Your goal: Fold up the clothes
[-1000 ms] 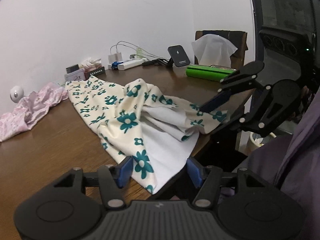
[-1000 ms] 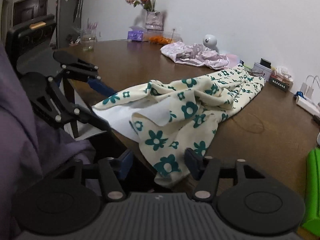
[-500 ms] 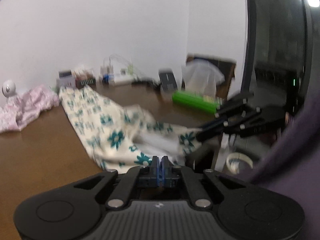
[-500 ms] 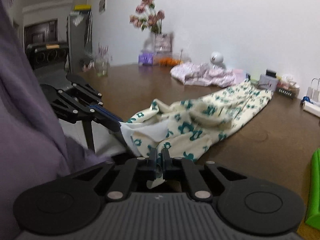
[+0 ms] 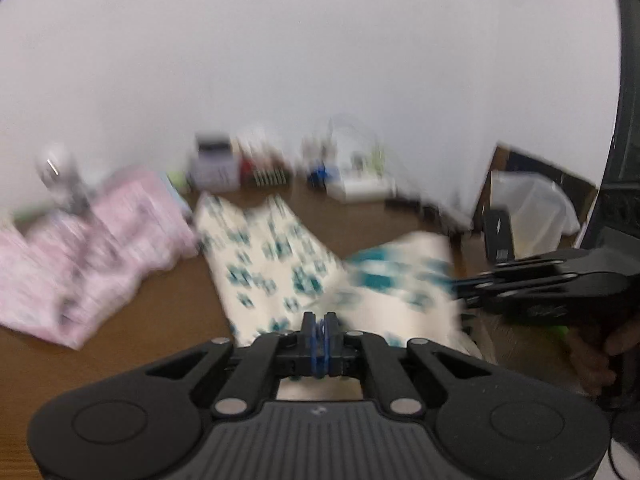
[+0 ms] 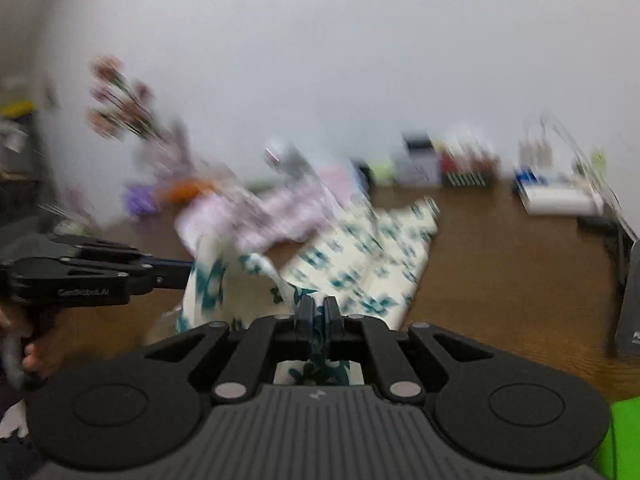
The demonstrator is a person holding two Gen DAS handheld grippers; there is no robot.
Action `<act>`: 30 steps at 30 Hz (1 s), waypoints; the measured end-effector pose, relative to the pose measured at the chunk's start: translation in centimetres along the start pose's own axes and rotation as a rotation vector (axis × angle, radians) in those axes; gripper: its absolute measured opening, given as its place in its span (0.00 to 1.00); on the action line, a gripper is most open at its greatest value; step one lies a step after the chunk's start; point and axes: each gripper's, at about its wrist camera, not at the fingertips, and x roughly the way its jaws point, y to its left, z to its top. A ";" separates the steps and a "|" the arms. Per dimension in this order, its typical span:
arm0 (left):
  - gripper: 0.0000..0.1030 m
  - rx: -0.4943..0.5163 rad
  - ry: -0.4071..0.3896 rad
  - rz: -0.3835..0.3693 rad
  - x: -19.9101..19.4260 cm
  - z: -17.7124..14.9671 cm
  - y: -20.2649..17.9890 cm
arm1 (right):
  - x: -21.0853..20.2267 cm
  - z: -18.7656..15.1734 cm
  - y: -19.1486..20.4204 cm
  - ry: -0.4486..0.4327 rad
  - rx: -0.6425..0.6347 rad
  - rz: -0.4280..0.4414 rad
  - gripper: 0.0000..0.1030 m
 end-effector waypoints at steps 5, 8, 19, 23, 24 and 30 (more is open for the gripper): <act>0.59 -0.115 -0.044 0.010 -1.6 -0.3 2.5 | 1.5 -0.5 -1.1 0.052 0.082 -0.079 0.42; 0.73 -0.182 -0.117 0.037 -6.3 -1.5 3.6 | -3.8 -0.7 -1.7 -0.100 0.104 -0.056 0.63; 0.77 -0.106 0.074 -0.037 -3.9 -6.5 -0.9 | -2.5 -5.9 -0.9 0.033 0.074 0.159 0.43; 0.65 -0.080 0.081 -0.047 -2.5 -6.0 -0.7 | -1.1 -5.9 -1.6 0.035 0.130 0.248 0.23; 0.57 -0.071 0.073 -0.043 -2.5 -6.0 -0.8 | -1.0 -5.9 -1.9 0.043 0.158 0.263 0.19; 0.14 0.045 0.083 -0.218 -7.1 -7.2 -2.9 | -4.3 -7.0 -2.7 0.144 0.193 0.369 0.05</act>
